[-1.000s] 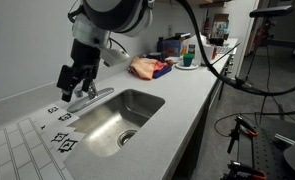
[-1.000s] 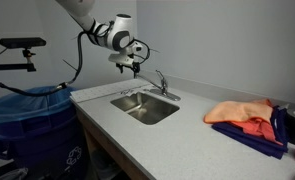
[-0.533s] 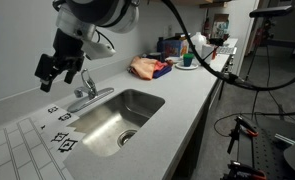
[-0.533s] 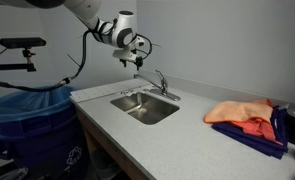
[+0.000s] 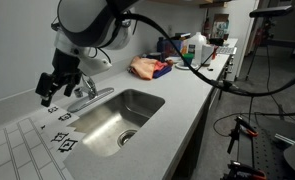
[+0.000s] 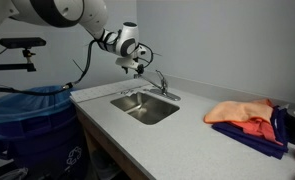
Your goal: Move the tap to the right
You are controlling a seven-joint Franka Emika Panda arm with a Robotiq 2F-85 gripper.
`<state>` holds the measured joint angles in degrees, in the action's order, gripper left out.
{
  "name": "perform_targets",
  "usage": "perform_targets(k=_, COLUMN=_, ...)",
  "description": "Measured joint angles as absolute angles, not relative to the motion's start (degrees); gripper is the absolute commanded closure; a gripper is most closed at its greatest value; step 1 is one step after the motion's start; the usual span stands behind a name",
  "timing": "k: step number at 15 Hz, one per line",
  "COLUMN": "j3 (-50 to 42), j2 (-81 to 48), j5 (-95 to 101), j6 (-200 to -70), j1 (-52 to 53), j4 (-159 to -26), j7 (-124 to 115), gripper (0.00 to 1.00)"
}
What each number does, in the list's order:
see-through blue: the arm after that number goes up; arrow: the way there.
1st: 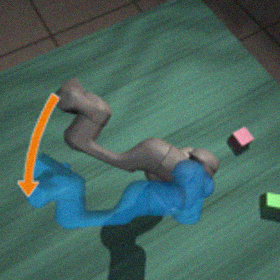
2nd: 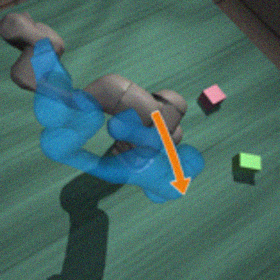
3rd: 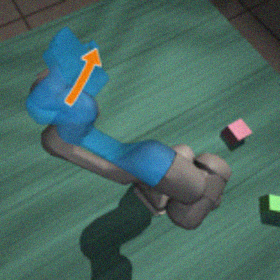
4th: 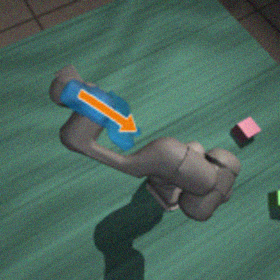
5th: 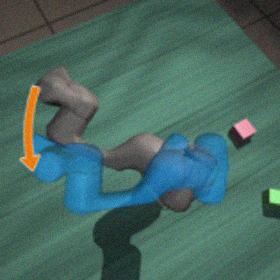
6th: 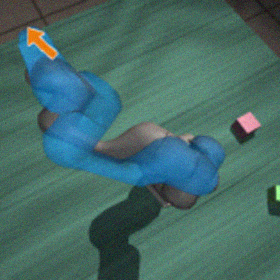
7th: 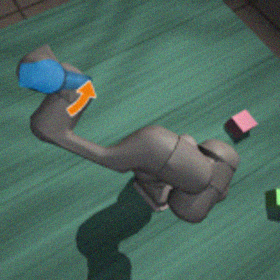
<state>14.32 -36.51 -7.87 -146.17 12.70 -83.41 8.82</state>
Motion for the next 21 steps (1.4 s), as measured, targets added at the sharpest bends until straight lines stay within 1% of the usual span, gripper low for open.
perform_targets(k=11, j3=14.32, j2=-37.20, j5=-7.87, j6=-143.77, j1=12.89, j4=-82.46, j7=7.54, gripper=0.00)
perform_targets(k=21, j3=13.80, j2=-33.97, j5=-7.54, j6=-142.21, j1=13.13, j4=-86.31, j7=6.45, gripper=0.00)
